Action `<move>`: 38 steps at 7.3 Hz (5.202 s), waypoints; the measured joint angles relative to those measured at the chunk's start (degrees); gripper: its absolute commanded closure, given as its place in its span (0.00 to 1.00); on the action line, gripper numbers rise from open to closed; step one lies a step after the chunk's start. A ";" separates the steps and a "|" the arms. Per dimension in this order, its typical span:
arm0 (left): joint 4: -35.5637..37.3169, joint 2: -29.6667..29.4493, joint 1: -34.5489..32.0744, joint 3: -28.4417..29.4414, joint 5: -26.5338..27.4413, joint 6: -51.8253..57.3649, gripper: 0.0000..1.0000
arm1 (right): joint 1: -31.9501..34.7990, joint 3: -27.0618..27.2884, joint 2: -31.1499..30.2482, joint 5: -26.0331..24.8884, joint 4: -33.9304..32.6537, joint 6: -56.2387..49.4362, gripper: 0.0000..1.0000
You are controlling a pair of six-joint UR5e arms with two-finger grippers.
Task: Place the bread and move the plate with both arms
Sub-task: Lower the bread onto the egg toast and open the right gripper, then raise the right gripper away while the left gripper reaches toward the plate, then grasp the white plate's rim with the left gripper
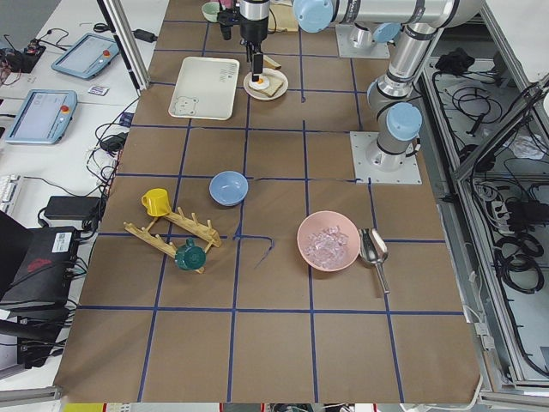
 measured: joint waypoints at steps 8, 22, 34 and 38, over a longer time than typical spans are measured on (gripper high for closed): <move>-2.01 -5.07 -9.11 5.11 -0.61 0.36 0.00 | 0.77 0.21 4.62 0.28 -4.67 3.81 0.55; -4.96 -7.20 -10.08 1.32 -2.04 -0.77 0.00 | -13.33 0.12 -16.99 -15.37 12.55 -46.19 0.00; 44.74 -17.81 -19.85 -32.53 -13.41 -19.94 0.23 | -13.74 0.66 -21.08 -15.16 10.36 -45.89 0.00; 48.40 -20.80 -20.24 -32.51 -14.15 -22.18 1.00 | -13.66 0.79 -21.04 -15.24 10.41 -46.44 0.00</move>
